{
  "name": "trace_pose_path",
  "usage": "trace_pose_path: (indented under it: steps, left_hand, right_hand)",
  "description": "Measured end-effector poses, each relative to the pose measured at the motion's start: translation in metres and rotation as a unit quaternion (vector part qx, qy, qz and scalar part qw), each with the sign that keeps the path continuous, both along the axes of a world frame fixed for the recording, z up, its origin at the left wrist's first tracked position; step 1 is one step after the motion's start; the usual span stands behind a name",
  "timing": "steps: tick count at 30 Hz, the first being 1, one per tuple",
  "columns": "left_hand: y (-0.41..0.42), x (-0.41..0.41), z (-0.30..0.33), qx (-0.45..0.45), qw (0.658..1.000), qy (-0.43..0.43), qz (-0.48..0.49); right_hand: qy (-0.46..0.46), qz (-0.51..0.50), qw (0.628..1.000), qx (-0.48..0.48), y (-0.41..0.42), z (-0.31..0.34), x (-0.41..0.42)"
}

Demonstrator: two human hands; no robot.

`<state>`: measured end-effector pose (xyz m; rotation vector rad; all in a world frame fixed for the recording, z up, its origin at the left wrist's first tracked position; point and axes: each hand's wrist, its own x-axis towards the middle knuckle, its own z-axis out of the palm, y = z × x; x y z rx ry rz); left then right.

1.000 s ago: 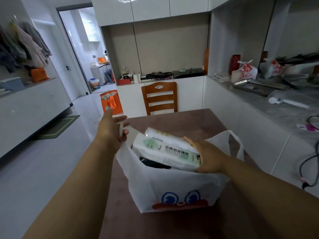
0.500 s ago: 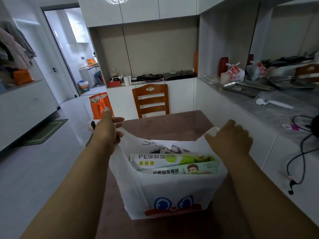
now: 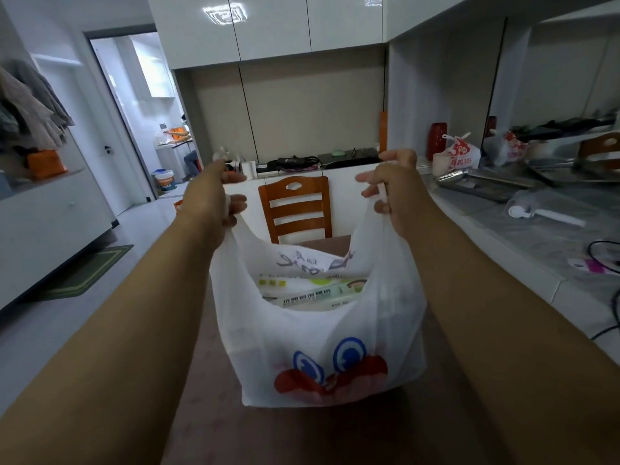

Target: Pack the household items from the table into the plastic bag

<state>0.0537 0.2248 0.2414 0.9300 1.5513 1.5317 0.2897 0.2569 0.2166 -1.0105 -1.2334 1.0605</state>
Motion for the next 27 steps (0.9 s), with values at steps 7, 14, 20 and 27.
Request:
trace_pose_path:
  steps: [7, 14, 20, 27]
  left_hand:
    - [0.043, -0.003, -0.013, -0.048, 0.994, 0.087, -0.035]
    - [0.065, 0.002, -0.081, -0.099, 0.972, 0.207, -0.052]
    - [0.063, 0.000, -0.082, -0.079, 0.960, 0.264, -0.053]
    - [0.059, -0.009, -0.082, -0.088, 0.945, 0.316, -0.018]
  right_hand:
    - [-0.097, -0.020, 0.995, -0.035, 0.054, -0.021, -0.012]
    - [-0.224, -0.005, 0.965, -0.137, 0.064, -0.072, -0.012]
    - [-0.244, -0.054, 0.963, -0.103, 0.058, -0.069, -0.004]
    - [-0.301, -0.099, 0.945, -0.079, 0.047, -0.064, 0.003]
